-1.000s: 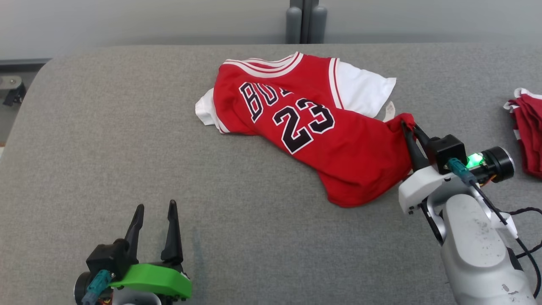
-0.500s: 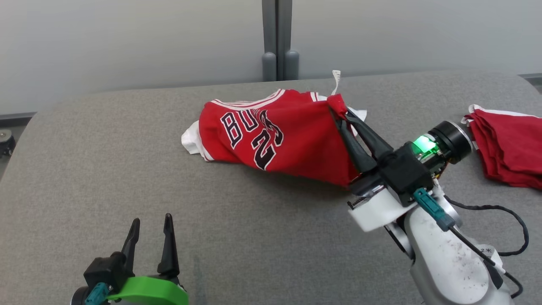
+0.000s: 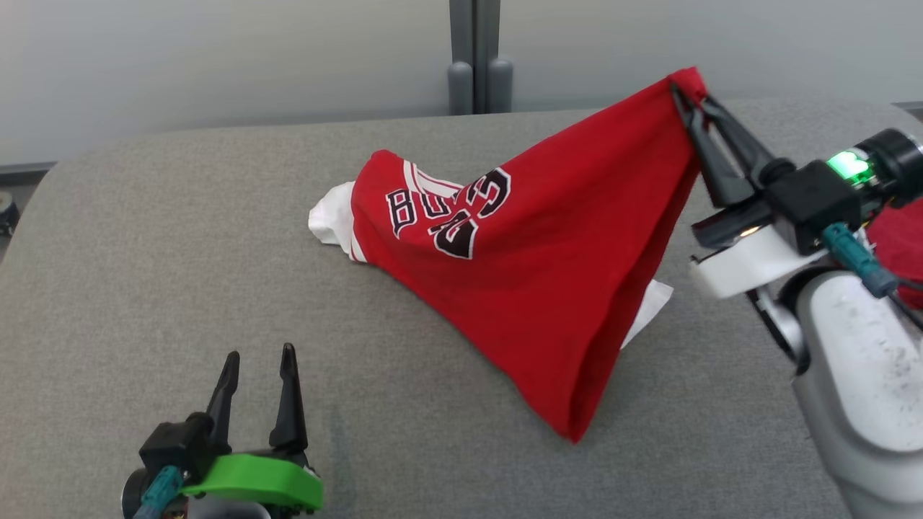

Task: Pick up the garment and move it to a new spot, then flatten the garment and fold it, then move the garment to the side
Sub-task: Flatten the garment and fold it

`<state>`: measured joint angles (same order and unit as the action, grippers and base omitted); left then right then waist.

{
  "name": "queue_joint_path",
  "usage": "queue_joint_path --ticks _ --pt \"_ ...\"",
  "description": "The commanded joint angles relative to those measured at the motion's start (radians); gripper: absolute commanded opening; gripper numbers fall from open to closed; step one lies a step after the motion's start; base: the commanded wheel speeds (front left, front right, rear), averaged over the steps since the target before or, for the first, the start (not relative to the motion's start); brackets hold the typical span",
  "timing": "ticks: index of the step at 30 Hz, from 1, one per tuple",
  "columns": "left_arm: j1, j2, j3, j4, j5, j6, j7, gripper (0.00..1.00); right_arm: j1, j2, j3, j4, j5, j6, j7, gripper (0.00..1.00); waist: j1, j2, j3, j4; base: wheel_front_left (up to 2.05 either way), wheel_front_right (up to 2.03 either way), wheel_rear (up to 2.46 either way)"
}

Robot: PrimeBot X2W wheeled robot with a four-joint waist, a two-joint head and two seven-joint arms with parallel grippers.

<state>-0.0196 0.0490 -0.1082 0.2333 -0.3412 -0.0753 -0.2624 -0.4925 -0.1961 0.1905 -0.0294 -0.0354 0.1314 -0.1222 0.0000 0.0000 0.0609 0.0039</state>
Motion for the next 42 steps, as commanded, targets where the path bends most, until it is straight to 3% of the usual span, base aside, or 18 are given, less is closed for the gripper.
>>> queue_joint_path --ticks 1,9,13,19,25,26,27,28,34,42 --pt "-0.027 0.003 -0.002 -0.006 0.001 0.001 -0.003 1.0 -0.037 -0.037 -0.027 0.04 0.002 -0.001 0.006 0.0 0.0 0.0 0.051 0.031 0.0 0.0 0.0" --pt "-0.106 0.003 -0.046 -0.017 -0.005 -0.01 -0.003 1.0 -0.25 -0.233 -0.06 0.44 -0.014 -0.002 -0.034 0.0 0.0 0.0 0.18 0.11 0.0 0.0 0.0" --pt "-0.153 0.003 -0.079 -0.022 -0.009 -0.014 -0.002 1.0 -0.372 -0.301 -0.06 0.624 -0.042 -0.002 -0.074 0.0 0.0 0.0 0.249 0.155 0.0 0.0 0.0" --pt "-0.208 0.003 -0.121 -0.037 -0.02 -0.02 -0.002 1.0 -0.557 -0.366 -0.038 0.788 -0.1 -0.002 -0.113 0.0 0.0 0.0 0.333 0.209 0.0 0.0 0.0" --pt "-0.236 0.003 -0.152 -0.051 -0.03 -0.013 -0.002 1.0 -0.69 -0.368 -0.032 0.903 -0.181 -0.002 -0.132 0.02 0.0 0.0 0.376 0.233 0.0 0.0 0.0" --pt "-0.239 0.003 -0.156 -0.051 -0.032 -0.012 -0.002 1.0 -0.702 -0.36 -0.04 0.924 -0.19 -0.002 -0.133 0.28 0.0 0.0 0.38 0.233 0.0 0.0 0.0" --pt "-0.241 0.003 -0.159 -0.052 -0.033 -0.011 -0.002 1.0 -0.71 -0.355 -0.048 0.94 -0.2 -0.002 -0.135 0.48 0.0 0.0 0.383 0.233 0.0 0.0 0.0" --pt "-0.244 0.003 -0.163 -0.053 -0.035 -0.008 -0.002 1.0 -0.717 -0.349 -0.064 0.958 -0.208 -0.002 -0.137 1.0 0.0 0.0 0.385 0.231 0.0 0.0 0.0" --pt "-0.241 0.003 -0.155 -0.056 -0.029 0.0 -0.002 1.0 -0.675 -0.296 -0.124 0.976 -0.238 -0.002 -0.142 1.0 0.0 0.0 0.38 0.197 0.0 0.0 0.0" --pt "-0.212 0.003 -0.112 -0.046 -0.005 -0.006 -0.002 1.0 -0.533 -0.213 -0.177 0.818 -0.182 -0.002 -0.144 1.0 0.0 0.0 0.315 0.12 0.0 0.0 0.0"
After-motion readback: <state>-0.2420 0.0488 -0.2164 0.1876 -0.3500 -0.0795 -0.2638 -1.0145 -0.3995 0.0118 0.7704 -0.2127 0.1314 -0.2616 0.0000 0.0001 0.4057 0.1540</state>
